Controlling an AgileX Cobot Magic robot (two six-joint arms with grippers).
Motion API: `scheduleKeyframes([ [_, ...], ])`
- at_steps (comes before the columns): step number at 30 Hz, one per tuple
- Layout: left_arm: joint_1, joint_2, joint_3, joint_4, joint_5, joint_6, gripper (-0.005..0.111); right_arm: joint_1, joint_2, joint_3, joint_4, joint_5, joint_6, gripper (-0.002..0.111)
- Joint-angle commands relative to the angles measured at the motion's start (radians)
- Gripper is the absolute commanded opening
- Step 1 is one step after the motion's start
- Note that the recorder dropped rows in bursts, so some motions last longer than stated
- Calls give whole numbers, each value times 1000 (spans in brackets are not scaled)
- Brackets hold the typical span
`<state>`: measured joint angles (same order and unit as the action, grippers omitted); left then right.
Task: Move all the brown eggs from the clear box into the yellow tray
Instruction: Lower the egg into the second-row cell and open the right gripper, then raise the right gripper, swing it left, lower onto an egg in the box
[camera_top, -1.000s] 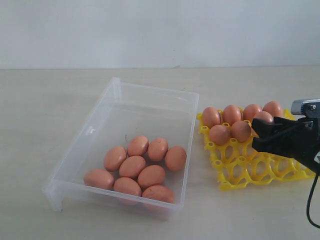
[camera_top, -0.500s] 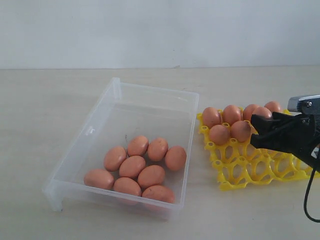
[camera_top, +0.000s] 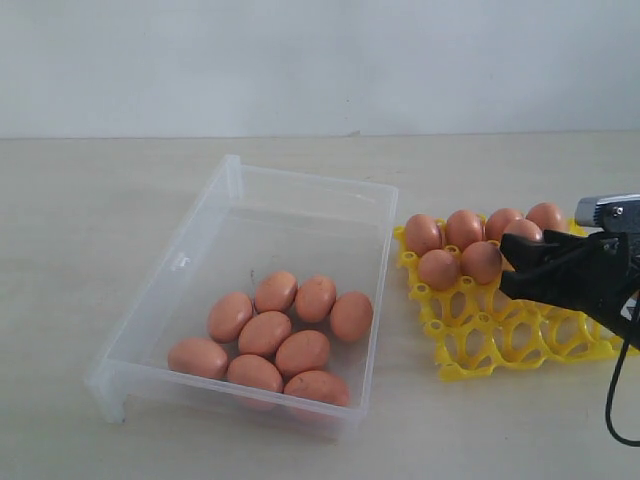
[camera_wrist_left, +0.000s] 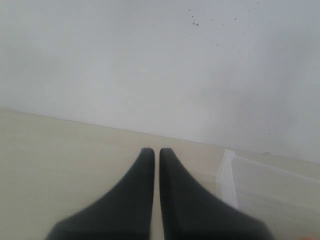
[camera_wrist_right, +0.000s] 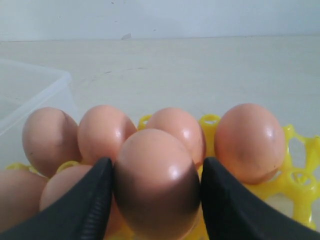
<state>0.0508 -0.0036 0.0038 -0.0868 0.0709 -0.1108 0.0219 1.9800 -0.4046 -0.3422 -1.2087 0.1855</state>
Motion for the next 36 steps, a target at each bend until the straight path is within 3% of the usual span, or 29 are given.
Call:
scheduleKeyframes([
  [1, -4, 4, -4, 0, -2, -1, 4, -2, 1, -5, -3, -12, 10, 35],
  [3, -4, 4, -4, 0, -2, -1, 4, -2, 1, -5, -3, -12, 10, 48],
  [5, -4, 4, -4, 0, -2, -1, 4, -2, 1, -5, -3, -12, 10, 53],
  [19, -4, 4, -4, 0, -2, -1, 4, -2, -146, 22, -5, -12, 10, 52],
  [23, -4, 4, -4, 0, -2, -1, 4, -2, -252, 30, -143, -12, 71, 52],
  [28, -4, 4, -4, 0, -2, -1, 4, 21, -344, -16, -405, -12, 321, 52],
  [30, -4, 4, -4, 0, -2, -1, 4, 67, -370, -65, -458, 71, 400, 52],
  [36, -4, 4, -4, 0, -2, -1, 4, 323, -388, -247, -515, 624, 522, 52],
])
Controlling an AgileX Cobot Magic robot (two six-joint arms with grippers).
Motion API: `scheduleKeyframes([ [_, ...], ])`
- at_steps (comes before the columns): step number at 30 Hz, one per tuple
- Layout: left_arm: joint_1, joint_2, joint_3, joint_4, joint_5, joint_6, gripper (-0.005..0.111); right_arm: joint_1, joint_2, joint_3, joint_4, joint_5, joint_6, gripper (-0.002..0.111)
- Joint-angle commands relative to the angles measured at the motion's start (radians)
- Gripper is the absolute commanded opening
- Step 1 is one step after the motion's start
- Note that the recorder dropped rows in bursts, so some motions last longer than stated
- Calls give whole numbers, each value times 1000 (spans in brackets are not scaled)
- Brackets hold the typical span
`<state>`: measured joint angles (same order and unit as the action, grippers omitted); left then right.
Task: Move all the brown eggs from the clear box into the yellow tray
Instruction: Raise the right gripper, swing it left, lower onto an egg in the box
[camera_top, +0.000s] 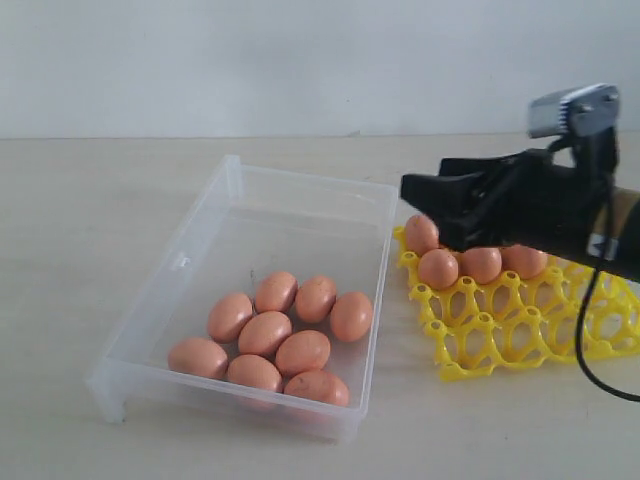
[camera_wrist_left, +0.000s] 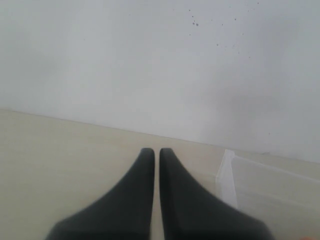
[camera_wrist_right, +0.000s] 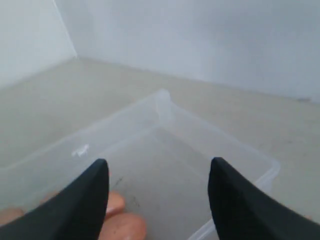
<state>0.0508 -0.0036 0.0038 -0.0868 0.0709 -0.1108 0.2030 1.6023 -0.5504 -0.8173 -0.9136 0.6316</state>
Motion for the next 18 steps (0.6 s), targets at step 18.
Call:
scheduleKeyframes([
  [18, -4, 4, -4, 0, -2, -1, 4, 528, 87, -615, 306, 1306, 130, 53],
])
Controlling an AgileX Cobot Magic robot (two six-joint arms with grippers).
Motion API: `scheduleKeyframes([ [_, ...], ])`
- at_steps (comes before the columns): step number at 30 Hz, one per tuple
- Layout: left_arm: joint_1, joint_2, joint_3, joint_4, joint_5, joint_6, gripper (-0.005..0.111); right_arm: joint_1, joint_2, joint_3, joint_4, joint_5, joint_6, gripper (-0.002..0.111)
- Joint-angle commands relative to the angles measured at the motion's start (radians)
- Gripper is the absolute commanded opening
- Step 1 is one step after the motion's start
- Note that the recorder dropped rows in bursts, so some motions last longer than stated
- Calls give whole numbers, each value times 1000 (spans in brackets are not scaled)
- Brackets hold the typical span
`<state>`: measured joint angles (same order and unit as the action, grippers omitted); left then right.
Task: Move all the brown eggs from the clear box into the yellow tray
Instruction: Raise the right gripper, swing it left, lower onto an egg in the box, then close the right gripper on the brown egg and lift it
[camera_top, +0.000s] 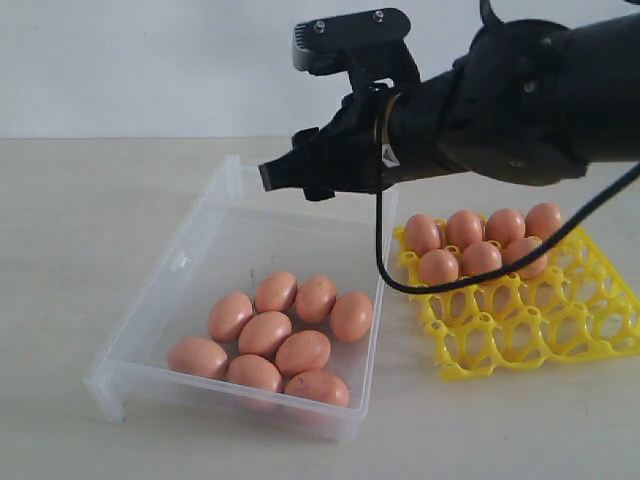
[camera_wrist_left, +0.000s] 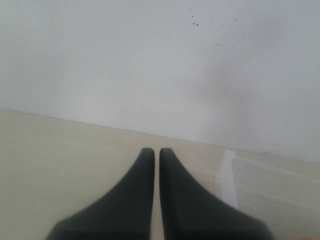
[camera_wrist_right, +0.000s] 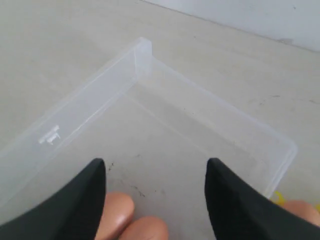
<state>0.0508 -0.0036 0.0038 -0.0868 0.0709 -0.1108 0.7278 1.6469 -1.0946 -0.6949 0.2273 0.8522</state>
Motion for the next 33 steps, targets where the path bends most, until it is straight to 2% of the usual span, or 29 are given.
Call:
scheduleKeyframes([
  [1, -4, 4, -4, 0, -2, -1, 4, 3, 54, -86, 236, 214, -131, 53],
  [5, -4, 4, -4, 0, -2, -1, 4, 3, 113, -144, 483, 316, -314, 53],
  [8, -4, 4, -4, 0, -2, -1, 4, 3, 166, -171, 584, 327, -376, 53],
  [22, -4, 4, -4, 0, -2, -1, 4, 3, 330, -213, 606, 339, -290, 53],
  [33, -4, 4, -4, 0, -2, -1, 4, 3, 389, -213, 608, 271, -263, 53],
])
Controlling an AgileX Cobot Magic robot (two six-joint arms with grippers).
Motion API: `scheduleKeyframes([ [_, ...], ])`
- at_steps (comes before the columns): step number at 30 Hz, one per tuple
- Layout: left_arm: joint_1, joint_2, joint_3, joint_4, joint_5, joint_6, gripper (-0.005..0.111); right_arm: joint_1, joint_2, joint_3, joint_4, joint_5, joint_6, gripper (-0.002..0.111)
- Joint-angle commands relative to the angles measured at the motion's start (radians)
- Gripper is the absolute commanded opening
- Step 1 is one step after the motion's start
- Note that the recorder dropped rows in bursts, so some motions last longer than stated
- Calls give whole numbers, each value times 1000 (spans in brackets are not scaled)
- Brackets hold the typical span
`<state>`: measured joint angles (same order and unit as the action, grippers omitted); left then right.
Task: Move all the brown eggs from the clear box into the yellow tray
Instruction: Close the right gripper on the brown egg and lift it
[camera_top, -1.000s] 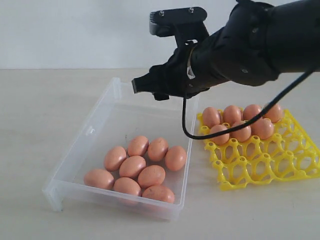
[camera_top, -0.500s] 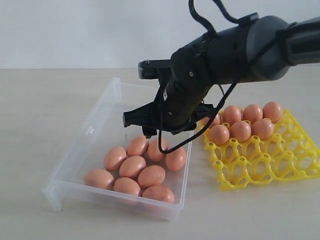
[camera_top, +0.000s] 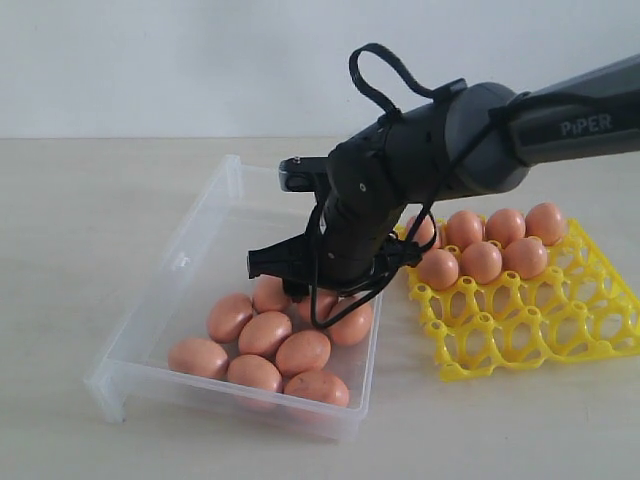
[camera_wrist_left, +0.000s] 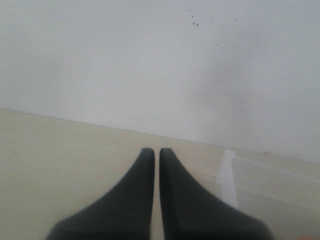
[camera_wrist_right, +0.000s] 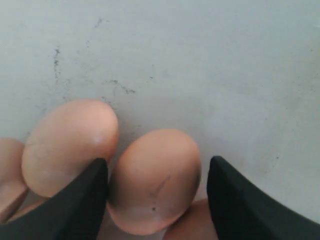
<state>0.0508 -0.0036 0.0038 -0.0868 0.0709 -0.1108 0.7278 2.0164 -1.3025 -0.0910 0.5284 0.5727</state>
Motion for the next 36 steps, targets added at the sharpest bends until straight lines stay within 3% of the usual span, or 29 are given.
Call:
scheduleKeyframes([
  [1, -4, 4, -4, 0, -2, -1, 4, 3, 27, -5, 4, -32, 16, 53],
  [15, -4, 4, -4, 0, -2, -1, 4, 1, 40, -17, 0, -15, 4, 52],
  [17, -4, 4, -4, 0, -2, -1, 4, 1, 40, -17, 0, -5, -9, 46],
  [20, -4, 4, -4, 0, -2, -1, 4, 1, 40, -17, 0, 3, -79, 18],
  [21, -4, 4, -4, 0, -2, -1, 4, 1, 40, -17, 0, 4, -123, 5],
  [22, -4, 4, -4, 0, -2, -1, 4, 1, 40, -17, -2, 4, -150, 0],
  [28, -4, 4, -4, 0, -2, -1, 4, 0, 0, -17, -104, -51, -161, 0],
  [36, -4, 4, -4, 0, -2, -1, 4, 2, -140, 19, -451, -86, 100, 0],
])
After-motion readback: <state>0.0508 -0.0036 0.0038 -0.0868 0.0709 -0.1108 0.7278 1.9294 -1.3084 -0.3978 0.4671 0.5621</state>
